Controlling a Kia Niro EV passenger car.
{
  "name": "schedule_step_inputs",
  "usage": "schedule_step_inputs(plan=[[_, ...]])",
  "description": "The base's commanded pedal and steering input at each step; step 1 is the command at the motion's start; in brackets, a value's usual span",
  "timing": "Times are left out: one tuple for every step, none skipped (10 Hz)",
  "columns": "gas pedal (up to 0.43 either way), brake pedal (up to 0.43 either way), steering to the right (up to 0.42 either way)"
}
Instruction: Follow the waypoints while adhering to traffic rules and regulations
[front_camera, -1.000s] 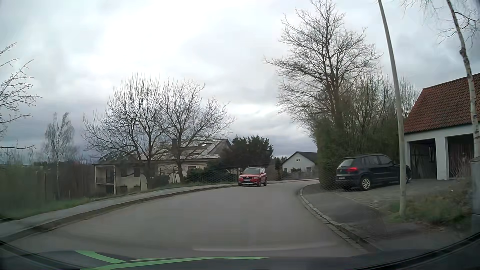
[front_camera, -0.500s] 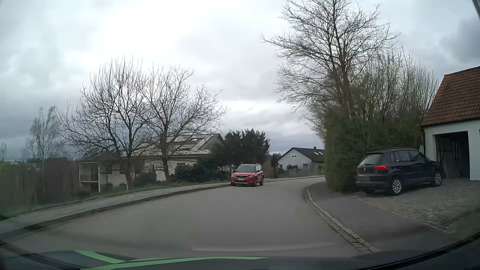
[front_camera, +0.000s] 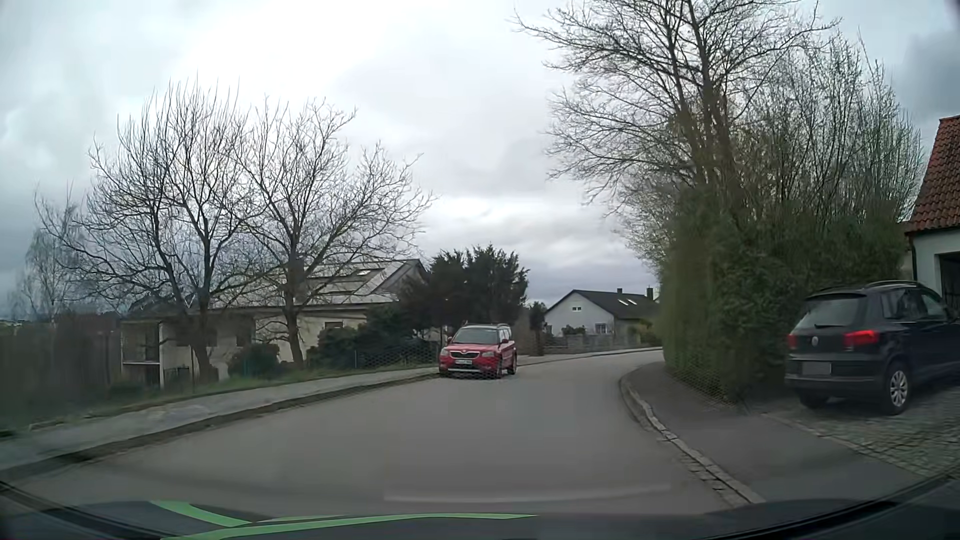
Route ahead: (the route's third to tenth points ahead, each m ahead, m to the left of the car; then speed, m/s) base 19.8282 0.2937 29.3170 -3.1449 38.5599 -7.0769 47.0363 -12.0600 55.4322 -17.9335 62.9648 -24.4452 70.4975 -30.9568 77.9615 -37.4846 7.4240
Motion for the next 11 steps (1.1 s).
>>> schedule_step_inputs(plan=[[0.138,0.0,0.036],[0.138,0.0,0.036],[0.13,0.0,0.038],[0.118,0.0,0.043],[0.11,0.0,0.05],[0.11,0.0,0.054],[0.098,0.0,0.058],[0.098,0.0,0.061],[0.087,0.0,0.066],[0.087,0.0,0.07],[0.079,0.0,0.07]])
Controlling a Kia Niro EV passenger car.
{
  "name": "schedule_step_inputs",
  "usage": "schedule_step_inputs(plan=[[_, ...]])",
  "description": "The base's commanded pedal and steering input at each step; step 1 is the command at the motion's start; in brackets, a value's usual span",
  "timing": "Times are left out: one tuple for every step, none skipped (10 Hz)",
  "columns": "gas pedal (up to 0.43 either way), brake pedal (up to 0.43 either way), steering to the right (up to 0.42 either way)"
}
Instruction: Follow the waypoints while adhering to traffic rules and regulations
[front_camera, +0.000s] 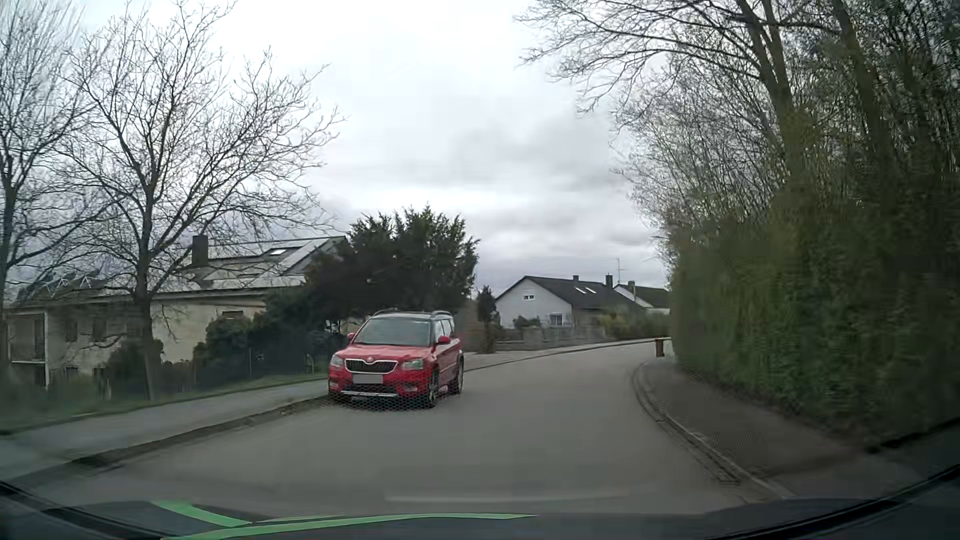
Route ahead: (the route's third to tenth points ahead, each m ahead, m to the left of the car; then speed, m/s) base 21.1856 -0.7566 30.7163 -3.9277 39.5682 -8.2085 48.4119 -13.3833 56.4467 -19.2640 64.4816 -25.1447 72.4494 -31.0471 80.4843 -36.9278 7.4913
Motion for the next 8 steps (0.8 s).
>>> schedule_step_inputs(plan=[[0.079,0.0,0.073],[0.079,0.0,0.074],[0.079,0.0,0.075],[0.079,0.0,0.075],[0.079,0.0,0.075],[0.079,0.0,0.075],[0.079,0.0,0.076],[0.079,0.0,0.075]])
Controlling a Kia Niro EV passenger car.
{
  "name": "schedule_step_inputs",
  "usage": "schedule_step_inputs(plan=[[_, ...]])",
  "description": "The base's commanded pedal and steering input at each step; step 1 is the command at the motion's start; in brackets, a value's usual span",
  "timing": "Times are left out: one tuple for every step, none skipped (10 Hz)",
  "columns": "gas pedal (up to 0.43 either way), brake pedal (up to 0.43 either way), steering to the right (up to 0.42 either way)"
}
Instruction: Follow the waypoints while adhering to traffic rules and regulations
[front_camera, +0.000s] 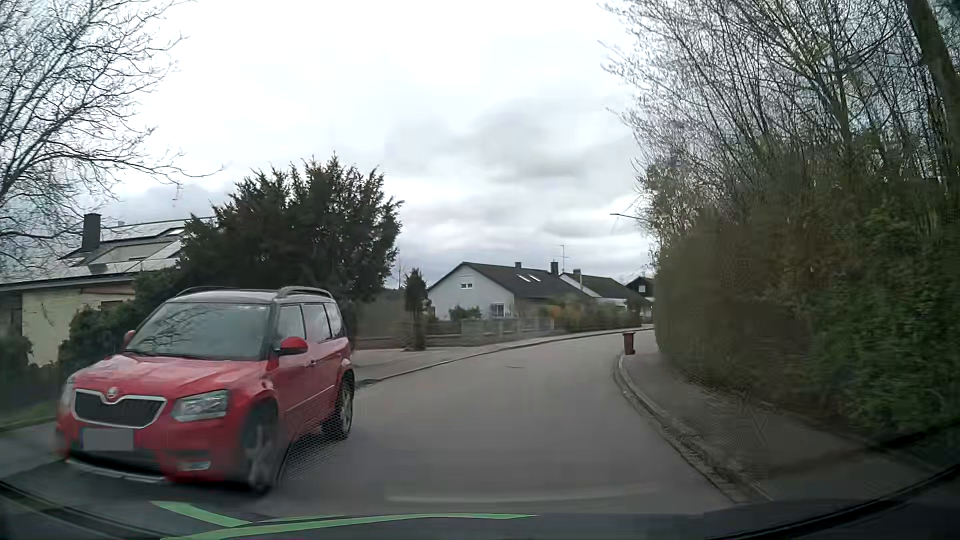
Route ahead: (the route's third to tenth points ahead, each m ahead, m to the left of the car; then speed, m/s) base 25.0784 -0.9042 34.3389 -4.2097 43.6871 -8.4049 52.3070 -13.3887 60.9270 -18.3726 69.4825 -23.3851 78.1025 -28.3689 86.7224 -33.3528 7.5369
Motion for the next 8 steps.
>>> schedule_step_inputs(plan=[[0.079,0.0,0.073],[0.079,0.0,0.069],[0.079,0.0,0.064],[0.079,0.0,0.058],[0.079,0.0,0.053],[0.079,0.0,0.047],[0.079,0.0,0.042],[0.079,0.0,0.038]])
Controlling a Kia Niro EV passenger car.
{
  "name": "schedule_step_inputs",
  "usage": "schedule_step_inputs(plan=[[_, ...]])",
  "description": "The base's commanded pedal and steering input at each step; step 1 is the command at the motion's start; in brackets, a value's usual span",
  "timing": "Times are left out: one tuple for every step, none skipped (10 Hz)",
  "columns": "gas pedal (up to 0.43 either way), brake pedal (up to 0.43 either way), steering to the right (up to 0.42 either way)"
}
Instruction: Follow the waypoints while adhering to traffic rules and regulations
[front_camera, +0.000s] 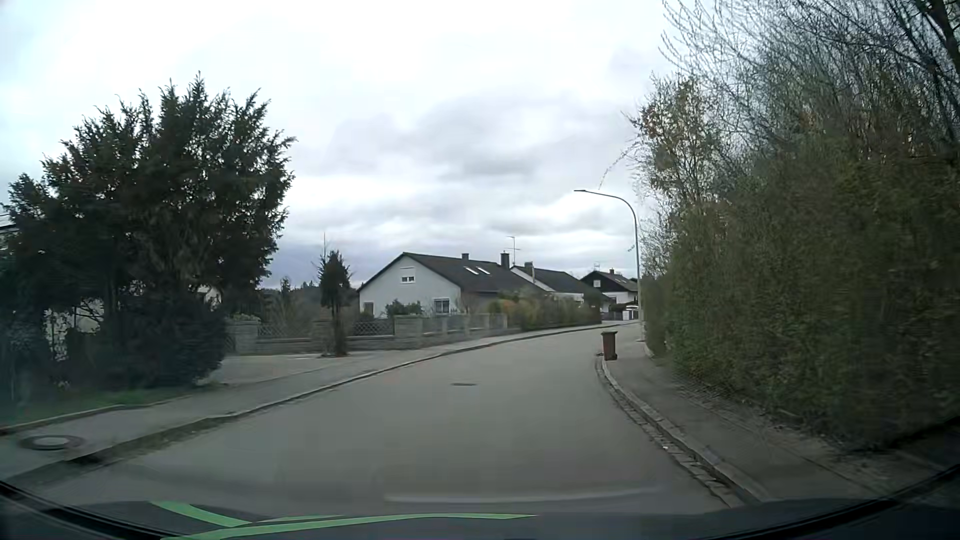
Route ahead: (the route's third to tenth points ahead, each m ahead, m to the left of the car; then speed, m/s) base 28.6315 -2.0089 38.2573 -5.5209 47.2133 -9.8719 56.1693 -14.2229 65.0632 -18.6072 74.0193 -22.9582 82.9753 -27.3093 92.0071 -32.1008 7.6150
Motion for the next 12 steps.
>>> schedule_step_inputs(plan=[[0.079,0.0,0.034],[0.079,0.0,0.034],[0.079,0.0,0.034],[0.079,0.0,0.034],[0.079,0.0,0.033],[0.079,0.0,0.034],[0.079,0.0,0.034],[0.079,0.0,0.033],[0.079,0.0,0.034],[0.087,0.0,0.034],[0.087,0.0,0.034],[0.087,0.0,0.034]])
